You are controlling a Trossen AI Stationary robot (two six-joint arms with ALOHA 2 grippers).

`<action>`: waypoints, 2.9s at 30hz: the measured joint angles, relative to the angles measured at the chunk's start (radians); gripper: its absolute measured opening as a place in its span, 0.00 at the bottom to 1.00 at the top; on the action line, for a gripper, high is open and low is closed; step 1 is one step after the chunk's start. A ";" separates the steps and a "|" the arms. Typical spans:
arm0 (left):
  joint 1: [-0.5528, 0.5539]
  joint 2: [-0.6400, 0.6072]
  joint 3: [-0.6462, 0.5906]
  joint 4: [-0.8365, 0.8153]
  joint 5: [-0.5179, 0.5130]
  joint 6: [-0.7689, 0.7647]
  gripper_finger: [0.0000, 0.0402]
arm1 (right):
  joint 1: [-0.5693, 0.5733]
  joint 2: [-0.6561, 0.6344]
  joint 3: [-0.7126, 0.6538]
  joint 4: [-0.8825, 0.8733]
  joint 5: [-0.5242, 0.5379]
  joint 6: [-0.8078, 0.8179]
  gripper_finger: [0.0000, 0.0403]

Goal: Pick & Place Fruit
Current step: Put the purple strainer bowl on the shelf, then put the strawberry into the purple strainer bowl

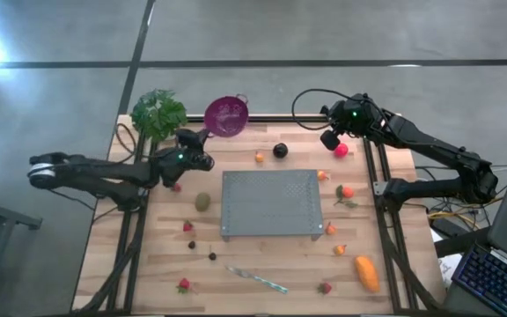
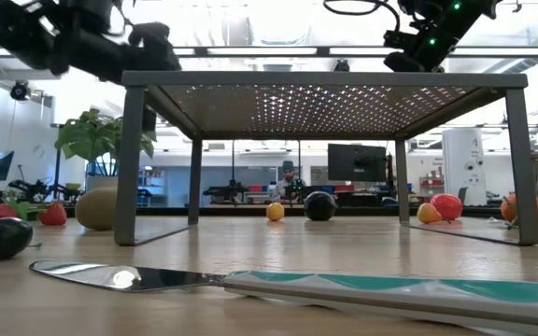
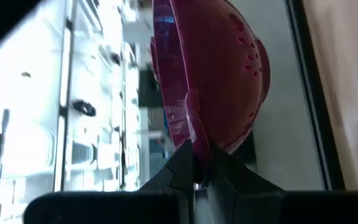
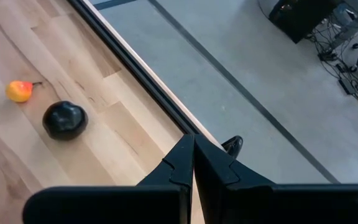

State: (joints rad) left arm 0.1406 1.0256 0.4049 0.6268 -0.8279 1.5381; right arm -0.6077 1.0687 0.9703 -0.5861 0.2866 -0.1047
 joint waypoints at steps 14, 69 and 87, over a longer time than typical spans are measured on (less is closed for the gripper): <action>-0.371 -0.116 0.007 -0.047 -0.043 0.076 0.06 | -0.002 0.000 -0.003 0.000 -0.003 0.017 0.02; -0.717 0.117 0.172 -0.340 -0.183 -0.094 0.30 | -0.002 0.000 0.004 -0.001 -0.003 0.094 0.02; -0.901 -0.014 0.180 -0.518 -0.509 -0.463 0.37 | -0.002 0.000 0.004 -0.006 -0.004 0.079 0.02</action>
State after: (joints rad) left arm -0.7604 1.0116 0.5846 0.1085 -1.3365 1.0746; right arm -0.6098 1.0687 0.9741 -0.5926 0.2829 -0.0257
